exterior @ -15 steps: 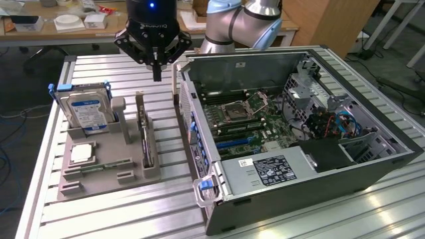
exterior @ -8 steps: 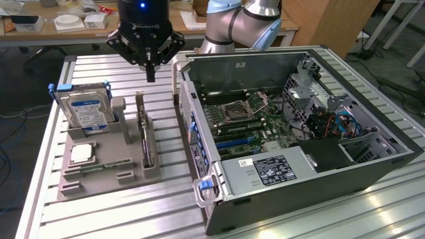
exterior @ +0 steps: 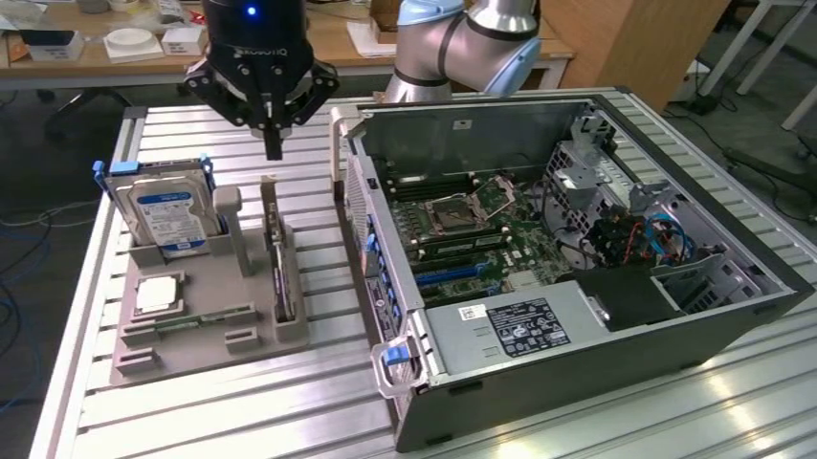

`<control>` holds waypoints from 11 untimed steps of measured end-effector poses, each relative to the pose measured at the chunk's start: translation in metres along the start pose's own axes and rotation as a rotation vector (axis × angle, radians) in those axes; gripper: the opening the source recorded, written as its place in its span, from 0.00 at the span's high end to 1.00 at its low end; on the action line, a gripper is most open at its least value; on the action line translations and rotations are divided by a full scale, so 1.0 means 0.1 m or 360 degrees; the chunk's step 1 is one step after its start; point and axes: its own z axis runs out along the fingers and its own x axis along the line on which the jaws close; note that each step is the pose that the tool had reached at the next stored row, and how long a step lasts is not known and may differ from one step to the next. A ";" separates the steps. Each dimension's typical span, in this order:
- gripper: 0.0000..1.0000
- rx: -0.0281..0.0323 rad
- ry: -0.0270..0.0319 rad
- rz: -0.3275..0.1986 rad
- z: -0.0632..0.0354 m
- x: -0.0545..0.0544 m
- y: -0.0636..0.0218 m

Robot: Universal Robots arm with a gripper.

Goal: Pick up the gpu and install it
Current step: 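Reach for the gpu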

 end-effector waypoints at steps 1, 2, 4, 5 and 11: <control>0.90 0.00000 0.00002 0.0000 0.000 0.02 -0.003; 0.90 0.00001 0.00004 0.0000 0.001 0.04 -0.005; 0.90 0.00001 0.00008 0.0000 0.001 0.07 -0.010; 0.90 0.00002 0.00011 0.0000 0.002 0.09 -0.012; 0.90 0.00002 0.00020 0.0000 0.004 0.18 -0.024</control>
